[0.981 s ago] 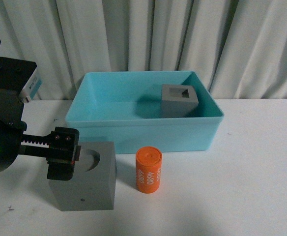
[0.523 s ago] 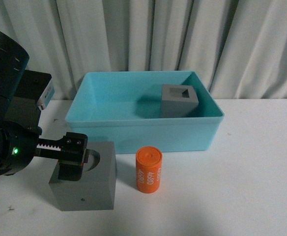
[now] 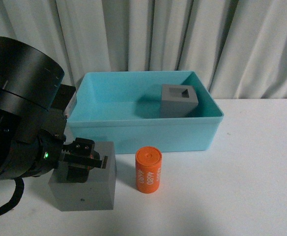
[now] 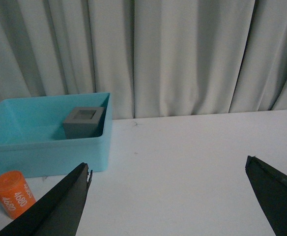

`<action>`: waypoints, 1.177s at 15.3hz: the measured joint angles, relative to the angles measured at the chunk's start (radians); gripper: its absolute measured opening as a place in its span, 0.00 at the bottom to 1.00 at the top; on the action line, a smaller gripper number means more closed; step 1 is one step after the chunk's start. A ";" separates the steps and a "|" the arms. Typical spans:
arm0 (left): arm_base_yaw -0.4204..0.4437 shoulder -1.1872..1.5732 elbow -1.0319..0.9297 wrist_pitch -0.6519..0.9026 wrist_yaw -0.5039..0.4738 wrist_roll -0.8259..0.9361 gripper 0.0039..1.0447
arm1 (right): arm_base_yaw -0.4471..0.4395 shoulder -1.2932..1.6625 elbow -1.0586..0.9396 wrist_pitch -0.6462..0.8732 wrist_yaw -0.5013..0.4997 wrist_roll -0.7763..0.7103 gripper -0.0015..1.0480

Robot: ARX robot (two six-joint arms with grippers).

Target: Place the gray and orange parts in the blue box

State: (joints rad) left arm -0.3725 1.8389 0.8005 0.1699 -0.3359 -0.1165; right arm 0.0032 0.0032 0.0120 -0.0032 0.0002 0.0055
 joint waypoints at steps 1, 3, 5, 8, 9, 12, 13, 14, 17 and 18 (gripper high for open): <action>-0.006 0.001 0.002 -0.013 0.002 0.000 0.48 | 0.000 0.000 0.000 0.000 0.000 0.000 0.94; -0.014 -0.007 0.015 -0.071 0.031 -0.025 0.28 | 0.000 0.000 0.000 0.000 0.000 0.000 0.94; -0.015 -0.047 0.024 -0.146 0.057 -0.076 0.20 | 0.000 0.000 0.000 0.000 0.000 0.000 0.94; -0.015 -0.073 0.024 -0.177 0.077 -0.090 0.19 | 0.000 0.000 0.000 0.000 0.000 0.000 0.94; -0.017 -0.088 0.024 -0.194 0.085 -0.095 0.18 | 0.000 0.000 0.000 0.000 0.000 0.000 0.94; -0.023 -0.239 0.056 -0.272 0.137 -0.122 0.17 | 0.000 0.000 0.000 0.000 0.000 0.000 0.94; -0.023 -0.296 0.100 -0.282 0.146 -0.127 0.17 | 0.000 0.000 0.000 0.000 0.000 0.000 0.94; -0.023 -0.346 0.149 -0.271 0.145 -0.127 0.17 | 0.000 0.000 0.000 0.000 0.000 0.000 0.94; -0.026 -0.383 0.277 -0.233 0.126 -0.118 0.17 | 0.000 0.000 0.000 0.000 0.000 0.000 0.94; -0.025 -0.339 0.320 -0.214 0.106 -0.111 0.17 | 0.000 0.000 0.000 0.000 0.000 0.000 0.94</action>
State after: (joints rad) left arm -0.3977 1.4998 1.1210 -0.0437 -0.2302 -0.2279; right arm 0.0032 0.0032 0.0120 -0.0032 0.0002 0.0055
